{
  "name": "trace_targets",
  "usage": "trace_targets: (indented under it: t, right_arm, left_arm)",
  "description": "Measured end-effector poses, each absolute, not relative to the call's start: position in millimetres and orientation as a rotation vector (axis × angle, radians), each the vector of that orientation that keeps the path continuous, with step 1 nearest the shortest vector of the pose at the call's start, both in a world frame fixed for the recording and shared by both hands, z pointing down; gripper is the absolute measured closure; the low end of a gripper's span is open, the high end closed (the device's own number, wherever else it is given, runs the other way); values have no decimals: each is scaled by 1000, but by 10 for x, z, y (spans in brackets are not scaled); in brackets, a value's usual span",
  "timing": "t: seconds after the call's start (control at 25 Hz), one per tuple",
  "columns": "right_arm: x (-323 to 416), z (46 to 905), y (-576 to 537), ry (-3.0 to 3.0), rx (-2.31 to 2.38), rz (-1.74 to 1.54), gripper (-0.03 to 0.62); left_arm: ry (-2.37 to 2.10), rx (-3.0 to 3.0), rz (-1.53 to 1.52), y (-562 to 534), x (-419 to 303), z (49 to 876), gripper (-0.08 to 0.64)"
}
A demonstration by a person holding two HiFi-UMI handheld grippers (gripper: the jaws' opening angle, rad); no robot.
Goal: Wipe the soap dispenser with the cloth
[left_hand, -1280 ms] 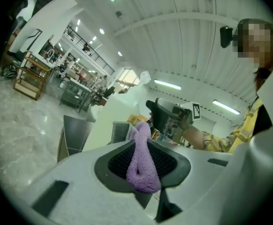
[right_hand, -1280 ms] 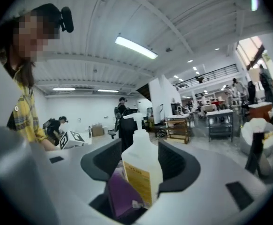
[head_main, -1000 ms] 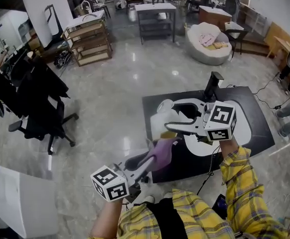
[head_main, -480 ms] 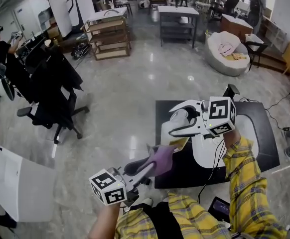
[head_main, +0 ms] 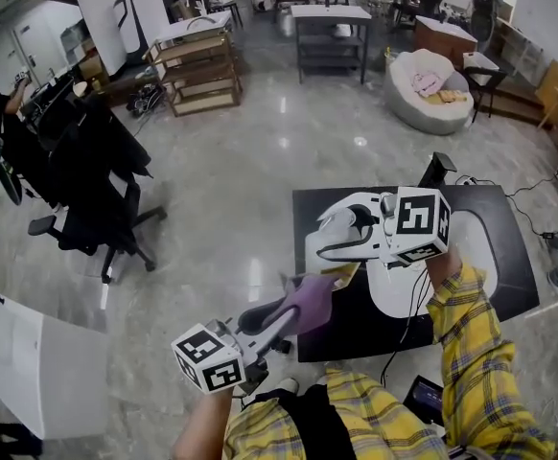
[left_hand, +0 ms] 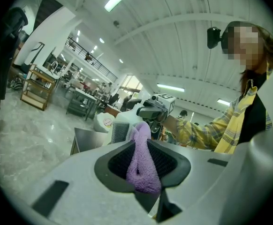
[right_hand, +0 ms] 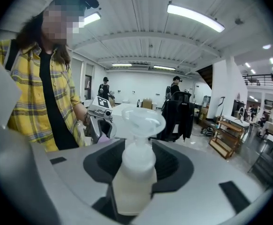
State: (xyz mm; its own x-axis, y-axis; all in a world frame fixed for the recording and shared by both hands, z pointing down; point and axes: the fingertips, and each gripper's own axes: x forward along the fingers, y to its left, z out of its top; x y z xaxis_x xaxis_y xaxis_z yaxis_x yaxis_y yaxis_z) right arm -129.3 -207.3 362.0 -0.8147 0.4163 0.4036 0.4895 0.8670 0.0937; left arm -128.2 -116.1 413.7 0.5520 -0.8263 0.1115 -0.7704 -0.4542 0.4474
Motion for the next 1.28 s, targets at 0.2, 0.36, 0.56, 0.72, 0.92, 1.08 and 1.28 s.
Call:
trace_targets:
  t: [0.2, 0.36, 0.56, 0.72, 0.92, 1.08, 1.28]
  right_arm:
    - [-1305, 3639, -2133, -2708, -444, -245, 428]
    - [-1302, 3613, -2250, -2724, -232, -198, 428]
    - [-1281, 3637, -2346, -2721, 40, -132, 428]
    - [-1226, 3613, -2414, -2707, 240, -97, 428]
    - [-1156, 3594, -2498, -2680, 468, -56, 428]
    - [-1141, 3582, -2561, -2629, 679, -10, 428]
    - [-1102, 3577, -2579, -2589, 866, 6, 426]
  left_arm:
    - [-1273, 2357, -174, -1177, -1293, 4149, 494]
    - [-1267, 2357, -190, -1226, -1305, 4106, 494]
    - [-1256, 2349, -219, -1186, -1317, 4116, 494]
    - [-1248, 2333, -243, -1166, -1307, 4102, 494]
    - [-1255, 2328, -246, -1154, -1281, 4077, 494]
    - [-1251, 2325, -257, -1133, -1314, 4059, 494]
    - [-1245, 2346, -245, -1096, -1317, 4043, 494]
